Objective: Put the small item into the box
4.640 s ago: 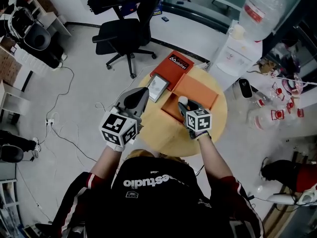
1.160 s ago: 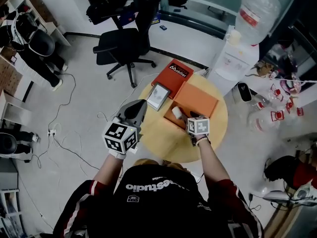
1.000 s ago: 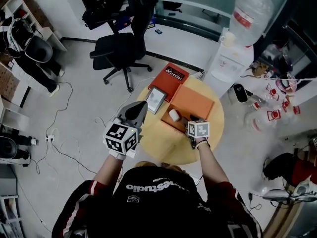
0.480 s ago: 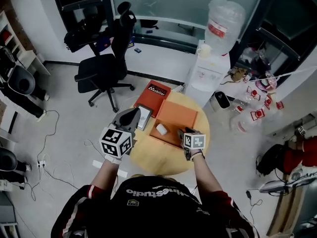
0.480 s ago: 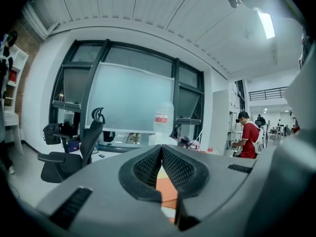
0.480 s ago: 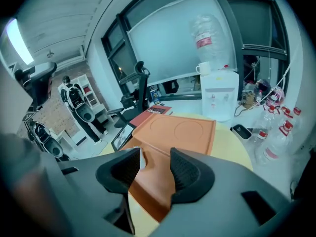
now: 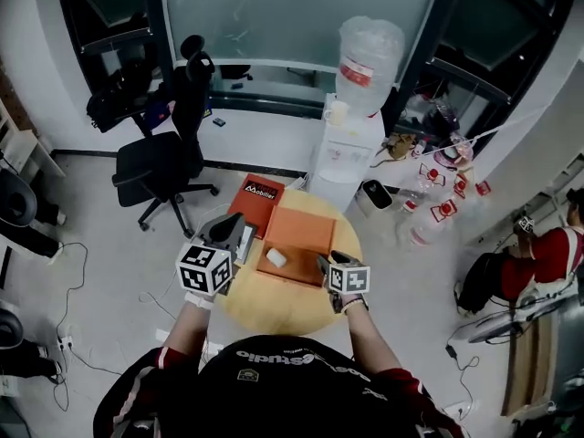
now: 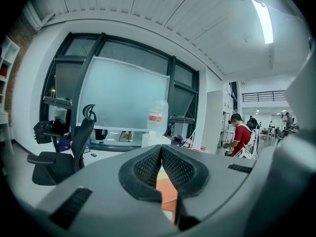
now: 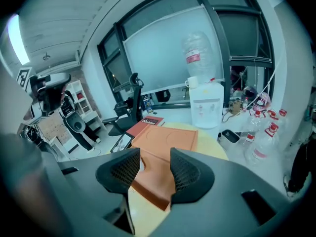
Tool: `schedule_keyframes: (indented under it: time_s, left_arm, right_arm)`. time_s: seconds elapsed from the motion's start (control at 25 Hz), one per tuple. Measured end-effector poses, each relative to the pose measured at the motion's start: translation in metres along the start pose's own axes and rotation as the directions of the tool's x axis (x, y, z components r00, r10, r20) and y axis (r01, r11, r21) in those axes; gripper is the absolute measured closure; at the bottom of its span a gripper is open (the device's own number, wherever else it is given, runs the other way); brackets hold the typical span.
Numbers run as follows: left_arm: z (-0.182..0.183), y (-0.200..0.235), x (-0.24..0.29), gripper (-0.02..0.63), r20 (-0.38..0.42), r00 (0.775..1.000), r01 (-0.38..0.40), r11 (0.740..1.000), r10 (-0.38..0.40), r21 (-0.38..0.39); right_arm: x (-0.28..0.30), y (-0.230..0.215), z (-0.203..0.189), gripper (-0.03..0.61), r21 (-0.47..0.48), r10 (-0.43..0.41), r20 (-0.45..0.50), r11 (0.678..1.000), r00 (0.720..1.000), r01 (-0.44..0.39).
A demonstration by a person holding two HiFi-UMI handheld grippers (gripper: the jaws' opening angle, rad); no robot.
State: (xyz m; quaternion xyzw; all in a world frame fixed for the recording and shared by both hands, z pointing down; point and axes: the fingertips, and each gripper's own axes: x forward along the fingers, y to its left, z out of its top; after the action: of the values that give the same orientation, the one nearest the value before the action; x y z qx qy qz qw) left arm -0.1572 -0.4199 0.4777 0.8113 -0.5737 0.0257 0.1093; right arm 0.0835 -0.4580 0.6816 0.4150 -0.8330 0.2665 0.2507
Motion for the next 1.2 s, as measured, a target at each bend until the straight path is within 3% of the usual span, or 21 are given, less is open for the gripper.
schedule_keyframes:
  time_s: [0.52, 1.0, 1.2]
  left_arm:
    - [0.042, -0.02, 0.01, 0.597, 0.061, 0.991, 0.114, 0.992, -0.117, 0.049]
    - [0.051, -0.03, -0.004, 0.597, 0.058, 0.984, 0.165, 0.984, -0.169, 0.063]
    - [0.062, -0.046, -0.011, 0.597, 0.069, 0.977, 0.197, 0.976, -0.203, 0.093]
  right_arm:
    - [-0.084, 0.008, 0.061, 0.37, 0.0, -0.053, 0.204, 0.999, 0.978, 0.054]
    - [-0.147, 0.038, 0.102, 0.37, 0.006, -0.078, 0.367, 0.997, 0.927, 0.082]
    - [-0.179, 0.053, 0.123, 0.37, -0.015, -0.093, 0.447, 0.994, 0.89, 0.112]
